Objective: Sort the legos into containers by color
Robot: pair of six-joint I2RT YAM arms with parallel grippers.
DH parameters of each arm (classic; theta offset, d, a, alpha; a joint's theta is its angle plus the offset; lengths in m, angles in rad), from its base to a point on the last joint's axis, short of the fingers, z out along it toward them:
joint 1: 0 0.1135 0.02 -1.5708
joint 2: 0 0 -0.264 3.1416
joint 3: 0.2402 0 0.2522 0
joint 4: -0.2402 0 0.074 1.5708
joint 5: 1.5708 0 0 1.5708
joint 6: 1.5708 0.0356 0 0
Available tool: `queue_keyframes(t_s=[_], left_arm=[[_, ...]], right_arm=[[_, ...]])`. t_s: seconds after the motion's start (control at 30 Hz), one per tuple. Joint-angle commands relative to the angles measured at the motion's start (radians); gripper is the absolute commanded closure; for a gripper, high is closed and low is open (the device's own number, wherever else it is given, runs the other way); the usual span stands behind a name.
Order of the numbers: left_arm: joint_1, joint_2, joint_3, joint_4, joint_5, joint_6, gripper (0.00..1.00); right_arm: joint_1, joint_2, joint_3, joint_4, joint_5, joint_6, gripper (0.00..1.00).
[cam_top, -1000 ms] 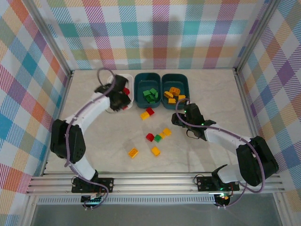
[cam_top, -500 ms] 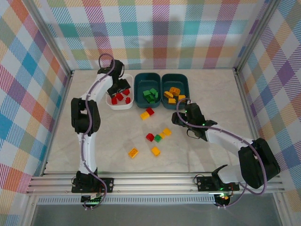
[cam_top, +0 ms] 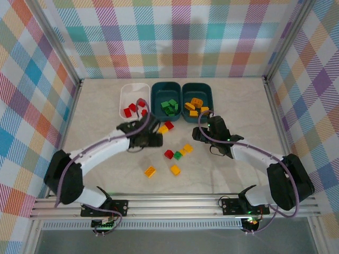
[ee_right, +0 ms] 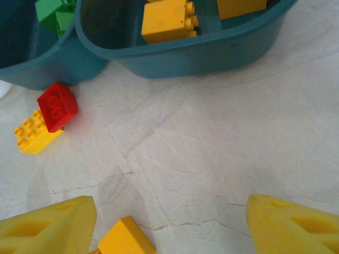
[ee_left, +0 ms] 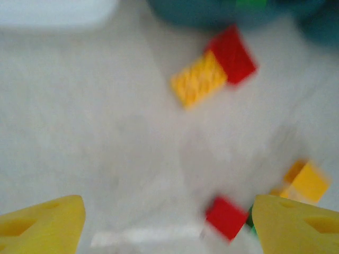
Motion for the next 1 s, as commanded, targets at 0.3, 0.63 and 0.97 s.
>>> queue_keyframes(t_s=[0.3,0.63,0.97], left_arm=[[-0.289,-0.13,-0.241,-0.059,-0.082,-0.029,0.23],[-0.305,0.115,-0.17,-0.03,-0.09,0.064,0.32],[-0.306,0.174,-0.117,0.031,-0.033,0.049,0.71]], right_arm=[[0.003,-0.006,0.014,-0.005,0.036,-0.012,0.25],[0.002,-0.032,0.008,-0.014,0.073,-0.023,0.24],[0.002,-0.052,0.003,-0.02,0.09,-0.023,0.24]])
